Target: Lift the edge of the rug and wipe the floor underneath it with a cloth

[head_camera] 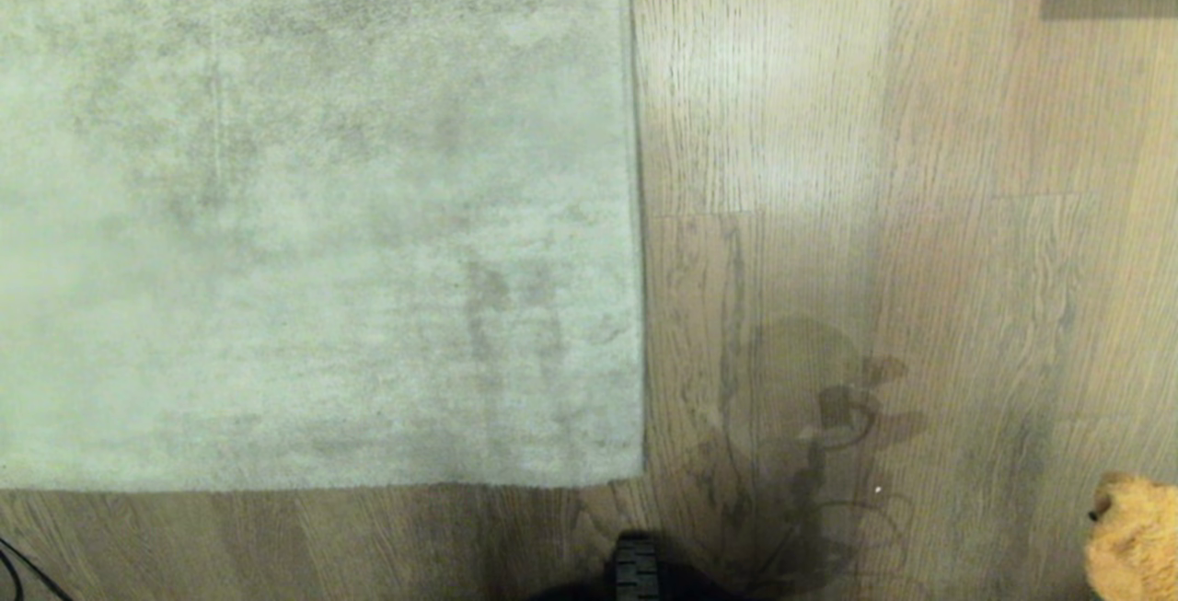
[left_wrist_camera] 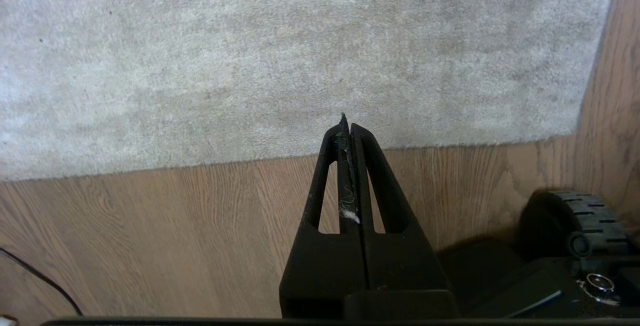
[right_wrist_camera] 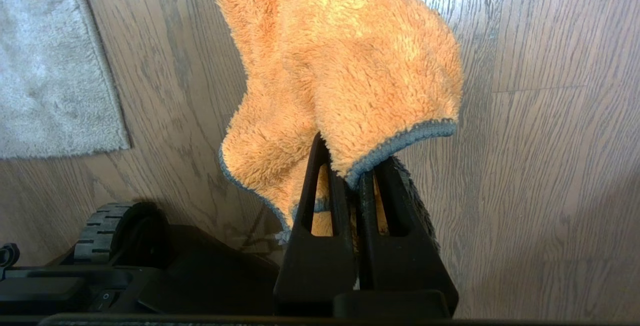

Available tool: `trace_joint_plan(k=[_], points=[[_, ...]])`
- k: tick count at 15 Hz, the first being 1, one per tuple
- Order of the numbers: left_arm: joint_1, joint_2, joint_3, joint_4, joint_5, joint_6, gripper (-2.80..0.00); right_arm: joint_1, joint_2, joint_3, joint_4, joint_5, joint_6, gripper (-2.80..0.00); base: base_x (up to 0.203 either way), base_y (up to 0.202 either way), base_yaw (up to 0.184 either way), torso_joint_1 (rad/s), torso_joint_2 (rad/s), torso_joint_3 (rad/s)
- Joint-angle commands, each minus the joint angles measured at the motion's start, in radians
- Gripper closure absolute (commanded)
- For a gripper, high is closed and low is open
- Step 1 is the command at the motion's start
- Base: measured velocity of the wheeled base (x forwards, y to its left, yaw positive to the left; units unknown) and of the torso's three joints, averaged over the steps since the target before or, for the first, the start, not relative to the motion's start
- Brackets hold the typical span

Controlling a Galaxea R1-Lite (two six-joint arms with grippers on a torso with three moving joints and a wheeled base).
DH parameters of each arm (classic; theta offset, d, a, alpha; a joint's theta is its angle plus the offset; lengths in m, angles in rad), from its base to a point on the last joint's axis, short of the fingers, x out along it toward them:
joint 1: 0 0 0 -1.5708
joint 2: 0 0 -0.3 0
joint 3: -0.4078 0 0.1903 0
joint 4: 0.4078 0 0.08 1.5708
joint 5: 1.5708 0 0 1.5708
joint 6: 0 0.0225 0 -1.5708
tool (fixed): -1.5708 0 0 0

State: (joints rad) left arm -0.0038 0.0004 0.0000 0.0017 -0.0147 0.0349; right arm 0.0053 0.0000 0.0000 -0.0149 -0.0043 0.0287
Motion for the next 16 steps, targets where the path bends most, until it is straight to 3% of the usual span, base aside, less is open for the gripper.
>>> trace_joint_plan(k=[1, 16], points=[[0.001, 0.001, 0.000, 0.000, 0.001, -0.008, 0.00, 0.001, 0.002, 0.000, 0.000, 0.000, 0.000, 0.00, 0.000, 0.000, 0.000, 0.000, 0.00, 0.000], [0.001, 0.000, 0.000, -0.001, 0.002, -0.011, 0.00, 0.001, 0.002, 0.000, 0.000, 0.000, 0.000, 0.00, 0.000, 0.000, 0.000, 0.000, 0.00, 0.000]])
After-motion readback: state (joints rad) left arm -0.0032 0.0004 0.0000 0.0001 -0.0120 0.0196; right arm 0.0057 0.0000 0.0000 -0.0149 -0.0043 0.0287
